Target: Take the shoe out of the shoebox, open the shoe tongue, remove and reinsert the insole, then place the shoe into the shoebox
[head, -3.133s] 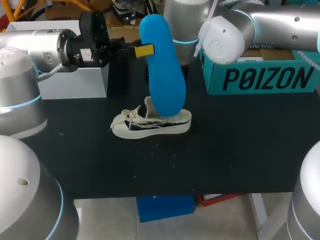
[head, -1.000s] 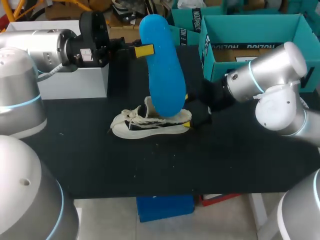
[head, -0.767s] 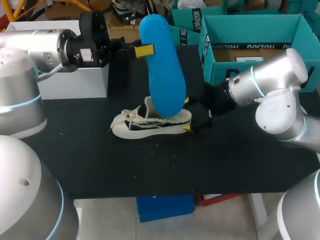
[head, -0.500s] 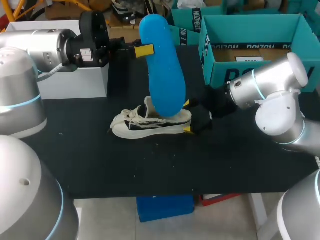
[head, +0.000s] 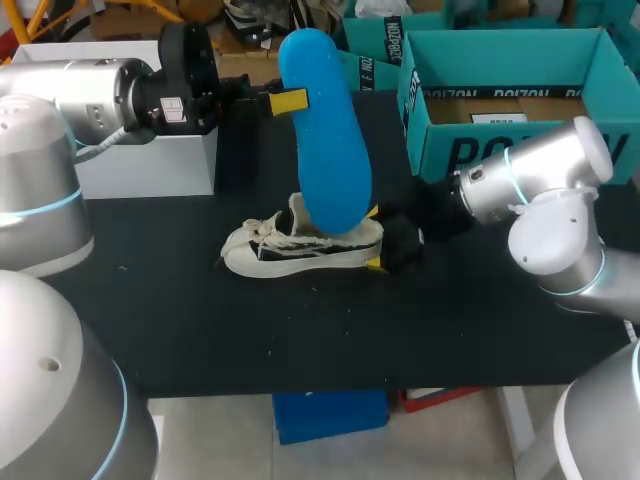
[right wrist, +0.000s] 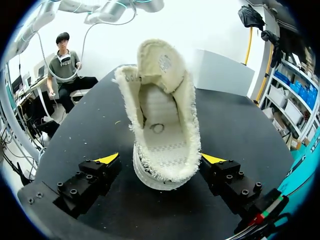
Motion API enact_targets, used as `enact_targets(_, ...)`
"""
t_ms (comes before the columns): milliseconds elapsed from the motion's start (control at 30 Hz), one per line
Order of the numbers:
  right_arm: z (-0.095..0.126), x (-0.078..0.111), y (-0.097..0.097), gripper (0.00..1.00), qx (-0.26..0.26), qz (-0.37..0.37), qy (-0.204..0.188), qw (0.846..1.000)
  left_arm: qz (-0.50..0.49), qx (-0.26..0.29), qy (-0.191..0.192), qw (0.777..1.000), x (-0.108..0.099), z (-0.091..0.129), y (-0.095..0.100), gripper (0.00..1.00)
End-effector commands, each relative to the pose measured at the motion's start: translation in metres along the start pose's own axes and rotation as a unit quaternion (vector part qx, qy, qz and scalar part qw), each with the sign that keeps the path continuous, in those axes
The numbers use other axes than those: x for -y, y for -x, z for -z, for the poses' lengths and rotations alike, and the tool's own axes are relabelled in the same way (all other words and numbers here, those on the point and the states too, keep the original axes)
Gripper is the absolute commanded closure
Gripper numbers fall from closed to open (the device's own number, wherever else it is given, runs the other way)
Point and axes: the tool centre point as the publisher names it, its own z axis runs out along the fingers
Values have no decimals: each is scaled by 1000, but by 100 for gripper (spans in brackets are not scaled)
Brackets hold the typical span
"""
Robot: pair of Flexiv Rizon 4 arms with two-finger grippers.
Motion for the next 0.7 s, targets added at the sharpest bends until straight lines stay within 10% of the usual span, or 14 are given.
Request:
enact_targets(33, 4, -1, 1, 0, -1, 2, -11, 1000, -1, 1, -1, 1000, -2, 0, -1, 100)
enact_targets(700, 32, -53, 40, 0, -91, 24, -249, 964, -1, 1, -1, 1000, -2, 0, -1, 100)
